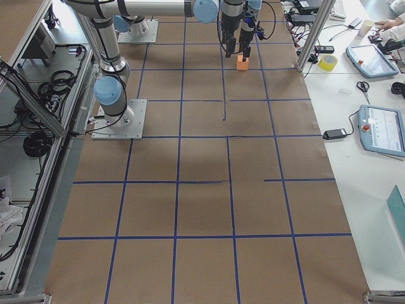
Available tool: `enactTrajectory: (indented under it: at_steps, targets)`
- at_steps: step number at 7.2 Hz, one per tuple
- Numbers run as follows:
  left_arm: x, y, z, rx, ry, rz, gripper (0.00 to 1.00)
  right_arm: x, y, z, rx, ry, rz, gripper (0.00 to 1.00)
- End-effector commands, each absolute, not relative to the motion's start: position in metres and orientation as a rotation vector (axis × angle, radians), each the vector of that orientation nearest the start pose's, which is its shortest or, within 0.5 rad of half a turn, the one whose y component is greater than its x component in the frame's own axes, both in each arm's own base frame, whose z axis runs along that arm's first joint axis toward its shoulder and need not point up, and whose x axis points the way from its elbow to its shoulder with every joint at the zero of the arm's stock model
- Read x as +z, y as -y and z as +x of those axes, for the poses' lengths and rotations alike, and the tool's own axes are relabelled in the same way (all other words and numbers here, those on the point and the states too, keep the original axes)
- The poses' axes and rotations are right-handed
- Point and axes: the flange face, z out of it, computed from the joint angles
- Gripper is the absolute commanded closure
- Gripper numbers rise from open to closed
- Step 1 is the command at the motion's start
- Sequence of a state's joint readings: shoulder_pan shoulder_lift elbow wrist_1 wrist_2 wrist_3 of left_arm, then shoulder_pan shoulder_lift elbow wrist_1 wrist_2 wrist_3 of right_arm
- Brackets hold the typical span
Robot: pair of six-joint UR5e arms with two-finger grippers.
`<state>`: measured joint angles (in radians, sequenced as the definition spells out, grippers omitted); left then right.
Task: Arrange blocks in a line
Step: 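Move the left gripper over the orange cube while the right gripper withdraws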
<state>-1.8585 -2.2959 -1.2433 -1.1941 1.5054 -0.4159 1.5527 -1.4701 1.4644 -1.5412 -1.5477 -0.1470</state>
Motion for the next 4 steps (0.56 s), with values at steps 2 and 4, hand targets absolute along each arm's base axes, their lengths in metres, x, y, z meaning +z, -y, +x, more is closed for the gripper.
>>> enactTrajectory:
  at_steps: [2,4]
  targets:
    - [0.202,0.678,-0.346,0.045,-3.184,-0.174,0.0,0.488,0.534,0.126,0.027,-3.106,-0.195,0.0]
    - [0.196,0.676,-0.345,0.06,-3.178,-0.176,0.11,0.487,0.534,0.125,0.033,-3.109,-0.198,0.0]
